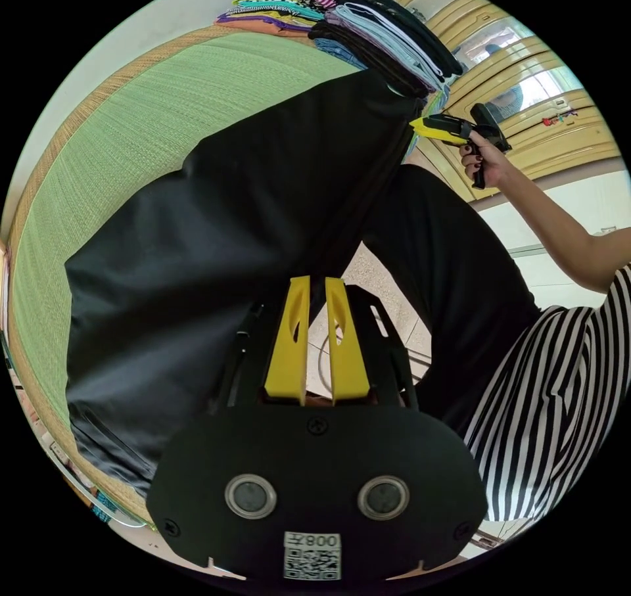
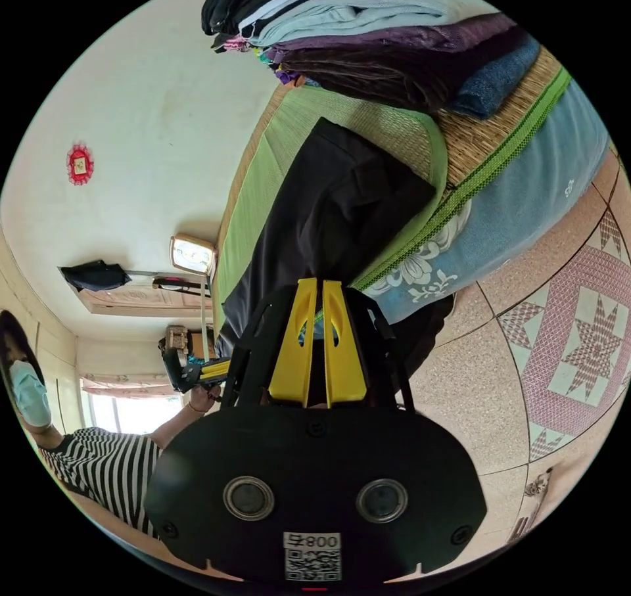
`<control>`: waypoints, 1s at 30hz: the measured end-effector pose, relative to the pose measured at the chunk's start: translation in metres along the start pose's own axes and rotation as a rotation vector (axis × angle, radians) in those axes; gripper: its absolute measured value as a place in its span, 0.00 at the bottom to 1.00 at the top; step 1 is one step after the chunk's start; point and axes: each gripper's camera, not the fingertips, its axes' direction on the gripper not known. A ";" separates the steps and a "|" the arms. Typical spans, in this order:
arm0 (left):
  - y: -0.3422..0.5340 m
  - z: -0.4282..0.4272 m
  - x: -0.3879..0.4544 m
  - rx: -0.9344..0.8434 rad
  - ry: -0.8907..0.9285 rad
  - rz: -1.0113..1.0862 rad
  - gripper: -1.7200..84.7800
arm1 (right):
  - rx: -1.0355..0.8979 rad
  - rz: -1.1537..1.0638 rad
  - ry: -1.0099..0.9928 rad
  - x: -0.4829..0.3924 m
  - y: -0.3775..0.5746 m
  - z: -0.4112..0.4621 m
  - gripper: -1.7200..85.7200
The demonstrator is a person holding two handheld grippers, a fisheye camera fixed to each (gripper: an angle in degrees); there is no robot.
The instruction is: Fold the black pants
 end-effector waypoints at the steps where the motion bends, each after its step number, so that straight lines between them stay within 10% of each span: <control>1: -0.001 0.002 -0.001 -0.001 0.004 0.000 0.07 | 0.006 0.001 -0.005 0.003 0.001 -0.002 0.04; 14: -0.143 0.017 -0.007 0.237 0.129 0.164 0.11 | 0.183 0.080 0.065 0.034 -0.014 -0.054 0.13; 30: -0.349 0.135 0.011 0.014 0.043 0.272 0.07 | 0.101 0.072 0.163 0.042 -0.020 -0.029 0.10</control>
